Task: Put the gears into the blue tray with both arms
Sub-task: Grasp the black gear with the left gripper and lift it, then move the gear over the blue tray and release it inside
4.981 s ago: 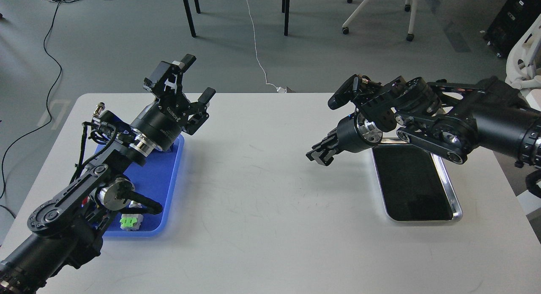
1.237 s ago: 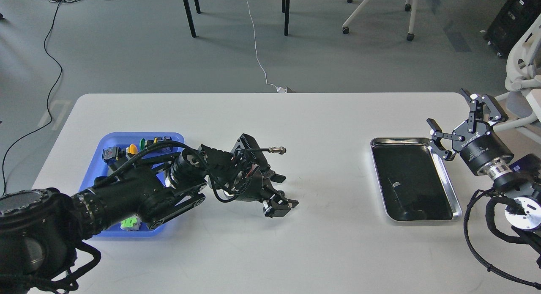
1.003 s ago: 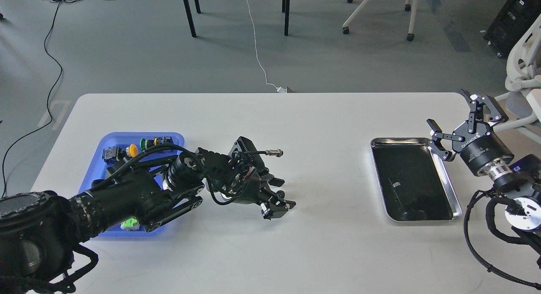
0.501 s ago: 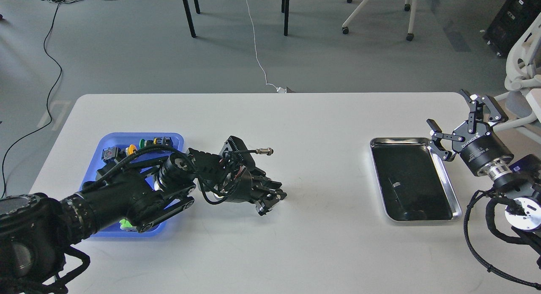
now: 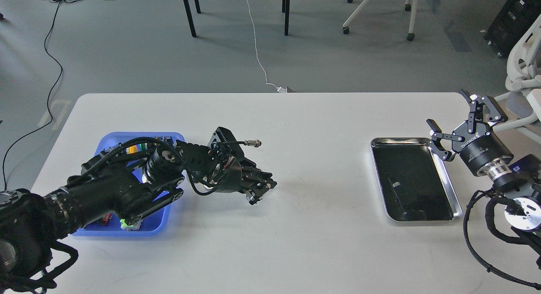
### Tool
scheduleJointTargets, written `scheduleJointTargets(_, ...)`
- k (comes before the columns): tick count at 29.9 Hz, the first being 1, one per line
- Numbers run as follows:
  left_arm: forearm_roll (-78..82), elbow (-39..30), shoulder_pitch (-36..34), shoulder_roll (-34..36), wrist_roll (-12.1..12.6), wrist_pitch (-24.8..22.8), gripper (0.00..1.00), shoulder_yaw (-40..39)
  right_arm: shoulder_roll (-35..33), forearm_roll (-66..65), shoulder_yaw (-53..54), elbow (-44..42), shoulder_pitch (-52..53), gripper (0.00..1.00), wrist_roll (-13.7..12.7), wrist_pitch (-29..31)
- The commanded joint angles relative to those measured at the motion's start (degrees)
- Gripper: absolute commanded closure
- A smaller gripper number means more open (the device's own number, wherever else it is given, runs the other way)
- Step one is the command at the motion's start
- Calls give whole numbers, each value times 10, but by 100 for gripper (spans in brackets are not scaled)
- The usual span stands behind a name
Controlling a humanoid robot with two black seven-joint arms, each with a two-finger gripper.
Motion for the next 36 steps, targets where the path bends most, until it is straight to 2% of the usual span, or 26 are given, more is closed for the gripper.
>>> scheduleJointTargets(1, -1, -38, -3, 62, 0, 2, 85, -26, 4, 0, -1, 1, 0, 2, 0, -1)
scheduleJointTargets(7, -1, -73, 6, 197, 0, 3, 85, -20, 10, -2, -1, 8, 1, 2, 0, -2)
scheduleJointTargets(12, -1, -74, 34, 271, 0, 7, 84, -19, 17, -2, -1, 8, 1, 2, 0, -2)
scheduleJointTargets(20, -3, -63, 88, 285, 0, 14, 82, -26, 19, -2, 0, 8, 1, 2, 0, -2)
scheduleJointTargets(29, -3, -11, 94, 278, 0, 15, 76, -28, 16, -2, 0, 9, -3, 2, 0, -2)
scheduleJointTargets(34, -3, -4, 95, 278, 0, 23, 64, -27, 16, -2, 0, 9, -4, 2, 0, -2)
scheduleJointTargets(36, -3, -5, 95, 278, 0, 25, 47, -28, 16, -2, 0, 9, -4, 2, 0, -2)
